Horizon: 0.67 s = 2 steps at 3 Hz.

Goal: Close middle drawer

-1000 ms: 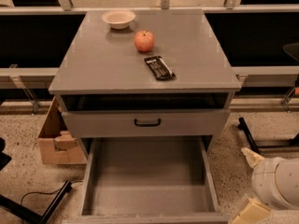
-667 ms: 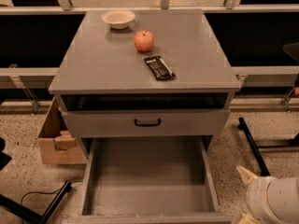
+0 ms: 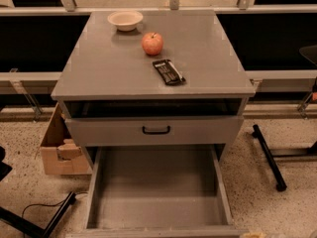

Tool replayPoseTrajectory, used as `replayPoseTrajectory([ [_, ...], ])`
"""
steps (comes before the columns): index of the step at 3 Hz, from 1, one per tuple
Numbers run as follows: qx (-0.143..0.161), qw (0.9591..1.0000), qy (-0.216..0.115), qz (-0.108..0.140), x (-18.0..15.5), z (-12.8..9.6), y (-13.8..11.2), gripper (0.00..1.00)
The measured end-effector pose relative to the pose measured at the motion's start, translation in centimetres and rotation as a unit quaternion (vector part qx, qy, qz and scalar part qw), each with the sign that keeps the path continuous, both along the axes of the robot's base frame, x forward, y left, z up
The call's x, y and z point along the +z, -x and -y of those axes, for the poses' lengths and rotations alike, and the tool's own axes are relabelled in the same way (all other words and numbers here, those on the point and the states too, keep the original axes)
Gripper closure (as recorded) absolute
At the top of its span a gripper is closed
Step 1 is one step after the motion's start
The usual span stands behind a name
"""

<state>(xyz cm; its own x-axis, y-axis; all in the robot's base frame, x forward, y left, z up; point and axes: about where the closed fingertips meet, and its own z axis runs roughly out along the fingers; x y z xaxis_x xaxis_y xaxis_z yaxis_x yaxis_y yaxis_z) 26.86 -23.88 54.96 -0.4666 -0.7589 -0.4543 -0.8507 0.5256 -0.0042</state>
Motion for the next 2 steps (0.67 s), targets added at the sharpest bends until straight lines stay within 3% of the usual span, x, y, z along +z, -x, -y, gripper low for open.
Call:
replayPoseTrajectory([
  [1,-0.001,0.9994,-0.03,-0.017,-4.4,-0.7,2.1,0.61],
  [2,0.016,0.9977,-0.063,-0.019,-8.8,-2.0,1.8,0.85],
])
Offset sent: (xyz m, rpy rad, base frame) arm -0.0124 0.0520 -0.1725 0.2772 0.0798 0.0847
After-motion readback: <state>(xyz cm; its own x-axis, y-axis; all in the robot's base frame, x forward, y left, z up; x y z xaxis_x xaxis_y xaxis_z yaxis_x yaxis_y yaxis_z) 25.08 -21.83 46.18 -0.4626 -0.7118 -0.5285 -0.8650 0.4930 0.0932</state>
